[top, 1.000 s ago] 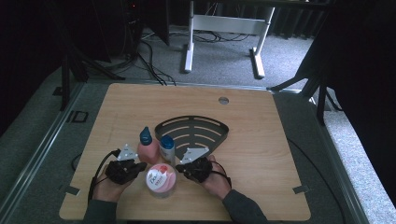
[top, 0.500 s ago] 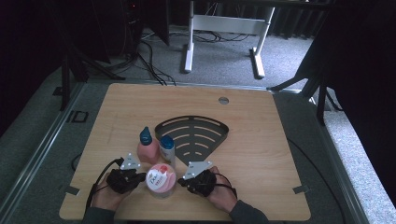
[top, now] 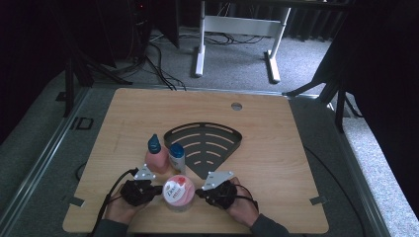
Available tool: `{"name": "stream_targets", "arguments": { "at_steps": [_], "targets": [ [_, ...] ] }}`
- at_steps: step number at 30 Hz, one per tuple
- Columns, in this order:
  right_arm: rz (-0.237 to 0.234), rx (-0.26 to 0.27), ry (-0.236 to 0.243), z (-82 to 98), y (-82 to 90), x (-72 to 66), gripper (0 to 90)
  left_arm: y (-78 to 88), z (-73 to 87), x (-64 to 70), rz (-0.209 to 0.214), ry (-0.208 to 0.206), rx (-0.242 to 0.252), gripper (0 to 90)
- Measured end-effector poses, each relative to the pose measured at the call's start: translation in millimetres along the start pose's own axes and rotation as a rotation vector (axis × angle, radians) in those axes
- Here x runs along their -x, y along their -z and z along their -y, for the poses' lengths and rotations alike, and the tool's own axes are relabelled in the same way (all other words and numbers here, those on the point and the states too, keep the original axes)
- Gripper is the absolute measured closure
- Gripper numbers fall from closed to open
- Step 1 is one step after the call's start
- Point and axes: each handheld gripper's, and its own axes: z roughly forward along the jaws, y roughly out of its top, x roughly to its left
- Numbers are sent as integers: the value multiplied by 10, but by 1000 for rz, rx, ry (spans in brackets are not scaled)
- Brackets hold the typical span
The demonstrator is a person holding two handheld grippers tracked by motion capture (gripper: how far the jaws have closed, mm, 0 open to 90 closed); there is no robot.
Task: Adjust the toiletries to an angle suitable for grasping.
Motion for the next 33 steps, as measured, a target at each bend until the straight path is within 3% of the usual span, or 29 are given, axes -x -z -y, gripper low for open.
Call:
{"name": "stream_targets", "arguments": {
  "at_steps": [10,13,19,27,32,33],
  "targets": [
    [37,-2,-63,185,206,139,900,-263,-231,198,68,-32,7,899],
    [39,-5,-77,267,253,152,900,-298,-257,249,67,-52,4,876],
    [21,-18,-95,431,352,93,894,-185,-158,236,59,-51,-5,868],
    [-2,-6,-105,499,431,16,891,-129,-65,385,119,-105,-40,894],
    [-37,2,-107,501,429,-34,890,-164,-48,417,135,-102,-57,895],
    [-42,1,-102,500,417,-54,890,-187,-56,411,158,-86,-41,895]
  ]
}}
